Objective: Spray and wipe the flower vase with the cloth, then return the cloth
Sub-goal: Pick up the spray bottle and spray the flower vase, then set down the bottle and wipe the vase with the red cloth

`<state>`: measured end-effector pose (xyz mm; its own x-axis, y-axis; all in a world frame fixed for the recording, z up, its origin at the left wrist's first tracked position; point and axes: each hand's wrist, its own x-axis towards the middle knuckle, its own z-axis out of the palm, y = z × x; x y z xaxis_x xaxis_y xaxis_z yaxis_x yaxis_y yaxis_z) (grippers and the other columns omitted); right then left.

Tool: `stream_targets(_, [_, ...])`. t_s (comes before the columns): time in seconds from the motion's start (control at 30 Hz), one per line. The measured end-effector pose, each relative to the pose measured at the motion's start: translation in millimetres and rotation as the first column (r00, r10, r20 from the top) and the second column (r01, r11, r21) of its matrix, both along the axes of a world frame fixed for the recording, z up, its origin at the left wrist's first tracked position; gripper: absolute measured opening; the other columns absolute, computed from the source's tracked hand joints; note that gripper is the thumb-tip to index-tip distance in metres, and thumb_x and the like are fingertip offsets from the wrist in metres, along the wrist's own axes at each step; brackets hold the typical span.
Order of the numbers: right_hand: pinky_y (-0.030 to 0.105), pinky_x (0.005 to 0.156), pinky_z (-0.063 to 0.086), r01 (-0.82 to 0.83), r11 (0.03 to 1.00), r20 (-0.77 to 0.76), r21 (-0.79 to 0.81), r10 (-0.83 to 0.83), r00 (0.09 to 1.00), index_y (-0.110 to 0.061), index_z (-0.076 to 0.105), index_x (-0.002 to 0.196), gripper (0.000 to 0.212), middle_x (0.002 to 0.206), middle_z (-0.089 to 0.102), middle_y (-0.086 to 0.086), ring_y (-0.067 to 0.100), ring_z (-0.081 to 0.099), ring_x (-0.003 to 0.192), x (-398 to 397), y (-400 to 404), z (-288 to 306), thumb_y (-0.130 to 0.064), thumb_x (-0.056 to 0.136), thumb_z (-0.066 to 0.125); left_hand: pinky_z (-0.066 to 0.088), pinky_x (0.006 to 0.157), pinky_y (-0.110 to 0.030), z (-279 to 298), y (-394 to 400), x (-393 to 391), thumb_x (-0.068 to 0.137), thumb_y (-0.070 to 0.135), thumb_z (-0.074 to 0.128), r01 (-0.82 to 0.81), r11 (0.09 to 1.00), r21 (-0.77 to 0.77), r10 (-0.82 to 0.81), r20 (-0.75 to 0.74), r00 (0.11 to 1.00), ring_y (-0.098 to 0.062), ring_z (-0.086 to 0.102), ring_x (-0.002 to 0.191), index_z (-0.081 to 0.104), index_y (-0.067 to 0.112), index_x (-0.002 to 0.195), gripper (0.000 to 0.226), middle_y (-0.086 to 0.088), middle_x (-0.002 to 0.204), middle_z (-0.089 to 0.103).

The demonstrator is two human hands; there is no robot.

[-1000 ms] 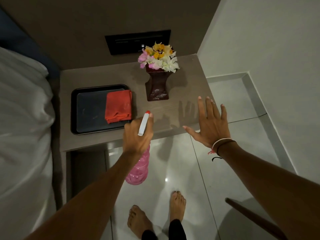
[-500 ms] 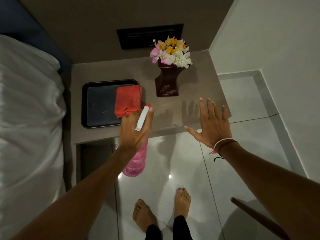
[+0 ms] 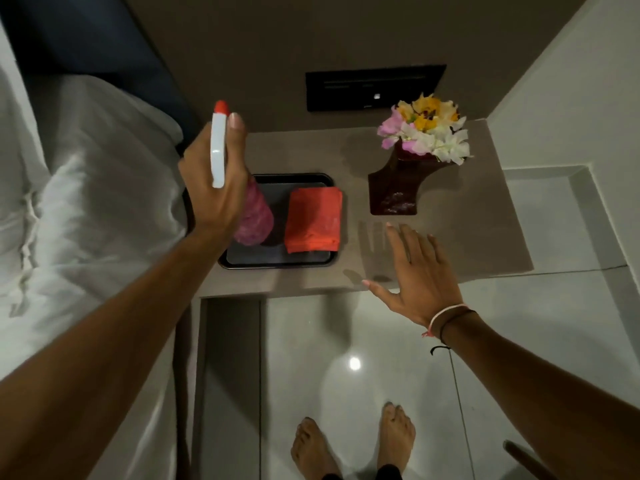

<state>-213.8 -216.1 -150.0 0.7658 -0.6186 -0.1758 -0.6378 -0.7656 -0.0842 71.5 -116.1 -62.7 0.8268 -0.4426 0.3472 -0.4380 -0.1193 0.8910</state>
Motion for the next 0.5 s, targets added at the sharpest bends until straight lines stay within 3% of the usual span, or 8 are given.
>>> stream_targets(0.17, [0.052,0.112,0.041,-0.069,0.998,0.131,-0.006,0.069,0.989,-0.010,0.031,0.152,0.094,0.149,0.048,0.019,0.036,0.051,0.133,53.9,-4.2,-4.0,-0.073,0.083,0.043,0.048,0.062,-0.055,-24.1,-6.7,22.0,0.105,0.034,0.049,-0.077,0.997,-0.009,0.076,-0.100,0.992,-0.047,0.055,0.067,0.058,-0.015,0.085,0.054,-0.036,0.074,0.057])
stream_targets(0.27, [0.048,0.103,0.048,-0.088,0.996,0.154,-0.019,0.090,0.984,-0.010,0.036,0.150,0.080,0.143,0.054,0.016,0.032,0.056,0.126,89.1,-10.4,-4.7,-0.063,0.090,0.043,0.050,0.063,-0.051,-40.1,-3.2,25.6,0.105,0.029,0.051,-0.090,0.996,-0.002,0.090,-0.081,0.993,-0.048,0.060,0.071,0.062,-0.013,0.086,0.048,-0.036,0.076,0.062])
stream_targets(0.4, [0.045,0.099,0.047,-0.076,0.997,0.132,0.027,0.072,0.989,-0.010,0.042,0.145,0.056,0.137,0.059,0.014,0.031,0.057,0.120,131.4,-20.8,-3.7,-0.043,0.100,0.041,0.049,0.056,-0.051,-49.0,2.5,23.1,0.103,0.020,0.057,-0.068,0.997,0.028,0.069,-0.032,0.997,-0.043,0.059,0.061,0.064,-0.012,0.083,0.039,-0.030,0.067,0.060])
stream_targets(0.5, [0.048,0.104,0.042,-0.073,0.987,0.096,0.142,0.059,0.994,-0.009,0.048,0.140,0.049,0.135,0.061,0.017,0.035,0.053,0.123,160.1,-29.8,-7.6,-0.034,0.098,0.048,0.052,0.061,-0.053,-51.0,5.3,27.2,0.101,0.021,0.061,-0.005,0.998,0.060,0.004,0.010,1.000,-0.039,0.062,0.063,0.062,-0.012,0.083,0.037,-0.028,0.069,0.062])
